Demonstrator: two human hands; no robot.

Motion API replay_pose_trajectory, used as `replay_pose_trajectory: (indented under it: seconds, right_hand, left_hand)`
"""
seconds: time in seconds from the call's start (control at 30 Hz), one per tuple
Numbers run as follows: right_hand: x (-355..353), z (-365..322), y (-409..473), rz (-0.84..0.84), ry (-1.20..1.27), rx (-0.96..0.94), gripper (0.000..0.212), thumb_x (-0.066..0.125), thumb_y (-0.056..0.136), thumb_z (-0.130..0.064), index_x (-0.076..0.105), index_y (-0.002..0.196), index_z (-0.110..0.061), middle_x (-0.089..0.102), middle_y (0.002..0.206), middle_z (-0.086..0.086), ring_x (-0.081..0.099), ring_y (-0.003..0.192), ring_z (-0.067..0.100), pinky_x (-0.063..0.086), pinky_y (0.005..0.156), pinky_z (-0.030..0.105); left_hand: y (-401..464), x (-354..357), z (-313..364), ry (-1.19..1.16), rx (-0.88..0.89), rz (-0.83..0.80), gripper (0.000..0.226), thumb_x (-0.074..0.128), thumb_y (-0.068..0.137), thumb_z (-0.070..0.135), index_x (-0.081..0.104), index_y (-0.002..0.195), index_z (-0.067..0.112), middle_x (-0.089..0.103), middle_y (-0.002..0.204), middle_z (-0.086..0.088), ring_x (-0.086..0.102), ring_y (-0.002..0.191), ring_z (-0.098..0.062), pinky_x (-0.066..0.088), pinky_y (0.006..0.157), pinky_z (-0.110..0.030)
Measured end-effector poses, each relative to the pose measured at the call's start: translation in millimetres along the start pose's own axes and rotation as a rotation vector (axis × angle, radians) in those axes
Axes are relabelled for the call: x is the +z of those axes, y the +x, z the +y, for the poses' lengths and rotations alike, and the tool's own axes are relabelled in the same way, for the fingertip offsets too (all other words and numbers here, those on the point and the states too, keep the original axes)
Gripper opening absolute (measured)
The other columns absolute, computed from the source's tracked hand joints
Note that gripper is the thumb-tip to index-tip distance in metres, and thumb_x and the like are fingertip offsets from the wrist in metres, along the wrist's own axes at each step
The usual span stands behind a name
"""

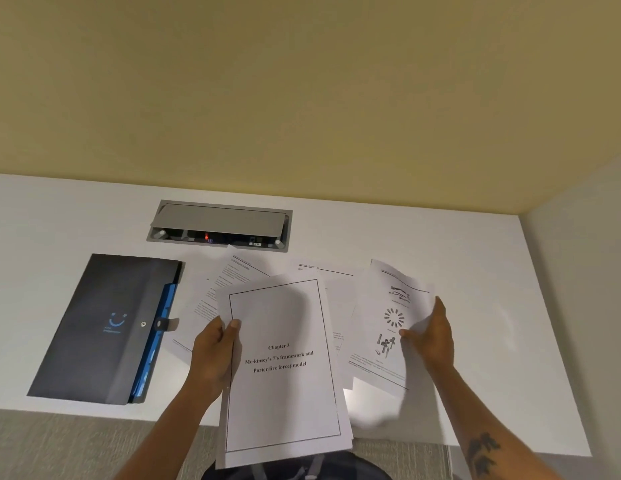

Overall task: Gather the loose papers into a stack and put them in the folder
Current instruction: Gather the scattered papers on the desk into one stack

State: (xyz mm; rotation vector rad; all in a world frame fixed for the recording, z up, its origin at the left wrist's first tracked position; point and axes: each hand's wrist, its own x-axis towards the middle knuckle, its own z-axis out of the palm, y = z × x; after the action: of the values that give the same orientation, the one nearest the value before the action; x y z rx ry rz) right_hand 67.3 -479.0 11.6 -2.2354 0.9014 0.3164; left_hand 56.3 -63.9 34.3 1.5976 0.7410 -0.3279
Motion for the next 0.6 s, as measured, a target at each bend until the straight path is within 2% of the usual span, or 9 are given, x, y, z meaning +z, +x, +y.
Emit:
replay_pose_trajectory:
  seconds: [0.03, 0.1, 0.17, 0.23, 0.3, 0.43, 0.5, 0.6]
  right_hand:
    - [4.3, 3.4, -3.4, 0.019, 0.037, 0.042, 0.108, 0.093, 0.081, -0.011, 0.026, 0.166, -0.013, 0.057, 0.15, 0.02, 0.056, 0.139, 0.041, 0.05, 0.106, 0.051]
    - [11.5, 12.1, -8.4, 0.059, 0.082, 0.086, 0.085, 0.088, 0.086, -0.013, 0.041, 0.156, -0.011, 0.065, 0.138, 0.02, 0.063, 0.128, 0.043, 0.053, 0.096, 0.049]
    - [16.5, 19.9, -11.3, 0.085, 0.209, 0.086, 0.047, 0.082, 0.091, -0.011, 0.061, 0.133, -0.006, 0.073, 0.118, 0.02, 0.069, 0.113, 0.045, 0.058, 0.089, 0.047]
    - [18.4, 26.5, -15.9, 0.084, 0.337, 0.06, 0.02, 0.078, 0.095, -0.011, 0.07, 0.112, -0.004, 0.076, 0.106, 0.018, 0.073, 0.106, 0.045, 0.057, 0.084, 0.041]
    - [17.8, 28.8, -24.0, 0.083, 0.444, 0.04, 0.016, 0.076, 0.098, -0.014, 0.074, 0.113, -0.007, 0.079, 0.108, 0.013, 0.075, 0.106, 0.04, 0.057, 0.084, 0.039]
    - [17.5, 29.3, -46.6, 0.056, 0.592, 0.04, 0.026, 0.076, 0.1, -0.022, 0.077, 0.126, -0.02, 0.082, 0.111, 0.0, 0.078, 0.104, 0.029, 0.064, 0.095, 0.046]
    - [20.0, 27.0, -60.3, 0.011, 0.614, 0.037, 0.024, 0.076, 0.1, -0.025, 0.078, 0.124, -0.029, 0.084, 0.109, -0.008, 0.081, 0.099, 0.017, 0.066, 0.088, 0.039]
    - [25.7, 15.0, -82.3, -0.122, 0.593, 0.018, 0.018, 0.074, 0.101, -0.029, 0.078, 0.114, -0.041, 0.084, 0.108, -0.017, 0.082, 0.094, 0.004, 0.065, 0.071, 0.02]
  left_hand:
    - [1.1, 0.1, 1.2, 0.002, 0.003, -0.003, 0.014, 0.056, 0.106, 0.028, 0.064, 0.107, 0.017, 0.079, 0.101, -0.007, 0.081, 0.083, -0.027, 0.067, 0.066, -0.036]
    - [2.1, 0.2, 3.6, -0.001, 0.007, -0.001, 0.015, 0.056, 0.106, 0.028, 0.065, 0.11, 0.017, 0.079, 0.102, -0.006, 0.081, 0.086, -0.028, 0.067, 0.069, -0.037]
    - [2.2, -0.3, 5.7, -0.003, 0.017, 0.0, 0.013, 0.056, 0.106, 0.028, 0.065, 0.106, 0.019, 0.079, 0.102, -0.006, 0.08, 0.088, -0.029, 0.067, 0.071, -0.039]
    - [1.9, -1.4, 7.0, -0.014, 0.018, -0.005, 0.012, 0.056, 0.106, 0.028, 0.065, 0.105, 0.02, 0.08, 0.102, -0.006, 0.08, 0.089, -0.029, 0.067, 0.073, -0.042]
    - [1.2, -2.7, 7.8, -0.022, 0.017, -0.013, 0.012, 0.056, 0.106, 0.029, 0.065, 0.106, 0.021, 0.08, 0.104, -0.008, 0.08, 0.09, -0.03, 0.067, 0.079, -0.048]
    - [-0.8, -5.3, 8.5, -0.021, 0.02, -0.022, 0.012, 0.057, 0.106, 0.032, 0.067, 0.111, 0.027, 0.08, 0.105, -0.006, 0.079, 0.093, -0.031, 0.066, 0.084, -0.051]
    - [-1.5, -6.5, 8.2, -0.001, 0.023, -0.032, 0.013, 0.056, 0.106, 0.033, 0.066, 0.113, 0.027, 0.08, 0.104, -0.005, 0.08, 0.09, -0.03, 0.067, 0.079, -0.047]
    - [-1.3, -6.5, 6.9, 0.027, 0.023, -0.058, 0.013, 0.056, 0.106, 0.033, 0.065, 0.111, 0.025, 0.08, 0.102, -0.003, 0.08, 0.09, -0.029, 0.067, 0.07, -0.035]
